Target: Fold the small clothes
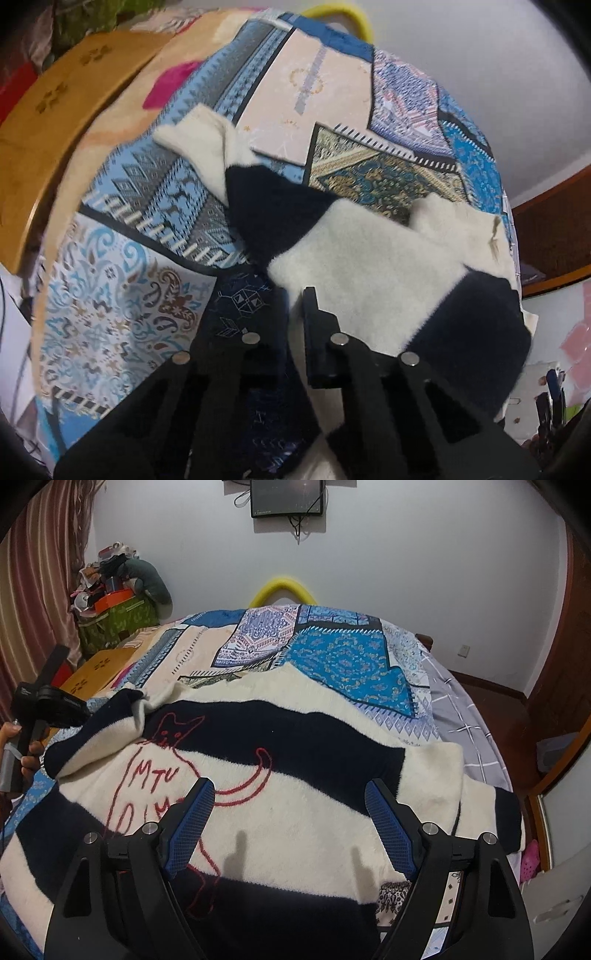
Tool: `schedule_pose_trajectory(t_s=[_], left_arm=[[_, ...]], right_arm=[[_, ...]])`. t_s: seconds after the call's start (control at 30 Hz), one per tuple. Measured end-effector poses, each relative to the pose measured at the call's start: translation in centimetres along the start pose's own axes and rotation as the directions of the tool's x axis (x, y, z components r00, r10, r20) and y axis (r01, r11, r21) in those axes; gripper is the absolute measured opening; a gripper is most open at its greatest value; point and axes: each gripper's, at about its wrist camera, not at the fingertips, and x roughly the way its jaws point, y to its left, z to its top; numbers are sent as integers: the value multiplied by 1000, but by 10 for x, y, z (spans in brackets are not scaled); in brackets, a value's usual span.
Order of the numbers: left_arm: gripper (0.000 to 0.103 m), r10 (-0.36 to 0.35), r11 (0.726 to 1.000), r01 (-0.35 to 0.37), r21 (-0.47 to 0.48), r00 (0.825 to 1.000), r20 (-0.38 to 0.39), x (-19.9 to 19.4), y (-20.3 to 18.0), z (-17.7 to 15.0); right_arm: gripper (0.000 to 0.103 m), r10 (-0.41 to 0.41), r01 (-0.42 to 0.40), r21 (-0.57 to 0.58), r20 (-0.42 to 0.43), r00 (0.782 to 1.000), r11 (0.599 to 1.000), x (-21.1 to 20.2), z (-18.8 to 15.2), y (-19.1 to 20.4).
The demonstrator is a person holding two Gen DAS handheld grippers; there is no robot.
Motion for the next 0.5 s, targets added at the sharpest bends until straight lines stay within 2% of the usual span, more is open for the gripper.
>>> schedule_pose_trajectory(t_s=[0.13,0.27,0.4,0.47,0.5], left_arm=[[1,-16,999,12,53,997,81,-32,-13,2],[1,-63,988,40,148,986,153,-70,-41,0],[1,-101,975,61,215,979,177,-92,-66,-3],[5,-80,977,43,209,982,171,-90,-66,-2],[13,-67,977,31,209,984,168,-87,-66,-2]], right_arm=[[81,-4,4,-6,-18,1000,1000,3,0,1],[81,-3,2,-14,-27,1000,1000,2,1,3],[81,-1,1,-14,-23,1000,1000,0,2,4],[81,-1,0,-10,-22,1000,1000,0,2,3],[81,-1,0,-8,-22,1000,1000,-1,1,4]])
